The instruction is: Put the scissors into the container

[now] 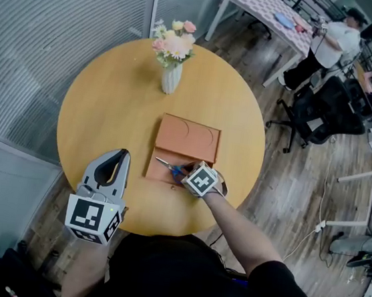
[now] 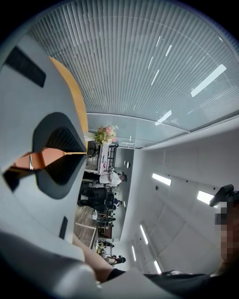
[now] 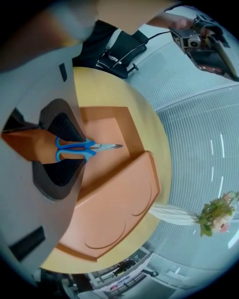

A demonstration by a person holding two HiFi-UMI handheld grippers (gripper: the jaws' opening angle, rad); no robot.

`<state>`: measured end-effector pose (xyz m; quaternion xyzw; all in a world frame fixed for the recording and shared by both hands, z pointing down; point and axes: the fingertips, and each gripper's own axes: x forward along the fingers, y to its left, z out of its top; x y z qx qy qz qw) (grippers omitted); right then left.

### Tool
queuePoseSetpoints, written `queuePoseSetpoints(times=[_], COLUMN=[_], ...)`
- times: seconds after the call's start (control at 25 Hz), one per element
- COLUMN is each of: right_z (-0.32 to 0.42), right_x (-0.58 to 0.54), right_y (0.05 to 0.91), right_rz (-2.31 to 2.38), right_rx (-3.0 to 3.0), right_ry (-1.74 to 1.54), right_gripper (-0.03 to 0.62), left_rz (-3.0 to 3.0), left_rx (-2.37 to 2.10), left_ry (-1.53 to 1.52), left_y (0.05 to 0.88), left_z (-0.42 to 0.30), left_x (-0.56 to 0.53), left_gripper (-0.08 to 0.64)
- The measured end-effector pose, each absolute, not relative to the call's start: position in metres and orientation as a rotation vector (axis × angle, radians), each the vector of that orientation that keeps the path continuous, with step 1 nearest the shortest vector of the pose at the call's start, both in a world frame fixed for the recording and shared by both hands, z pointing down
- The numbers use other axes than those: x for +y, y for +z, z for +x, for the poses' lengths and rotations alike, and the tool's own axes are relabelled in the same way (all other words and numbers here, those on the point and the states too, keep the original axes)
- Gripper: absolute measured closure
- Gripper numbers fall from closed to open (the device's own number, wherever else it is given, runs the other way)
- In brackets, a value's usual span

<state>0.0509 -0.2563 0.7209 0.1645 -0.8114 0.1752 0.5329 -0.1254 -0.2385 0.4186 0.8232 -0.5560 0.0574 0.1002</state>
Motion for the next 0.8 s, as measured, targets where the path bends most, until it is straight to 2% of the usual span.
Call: queuePoseSetpoints(times=[0.36,0.8], right_z=[0.05,0.056], right_x=[-0.278,-0.28], right_y=[0.632,0.471], right_rz=[0.635,0.864], right_rx=[-2.149,-2.61], right_ry=[0.395,0.304], right_gripper=[0.48,0.531], left_rz=[2.519,2.576], left_rx=[-1.578,-1.534], left_ry=[0.168,0.175], left_y=[0.404,0.374], left_z=[-0.137,-0.112], left_x=[-0.241,-0.239], left_gripper=[0.538,0.538])
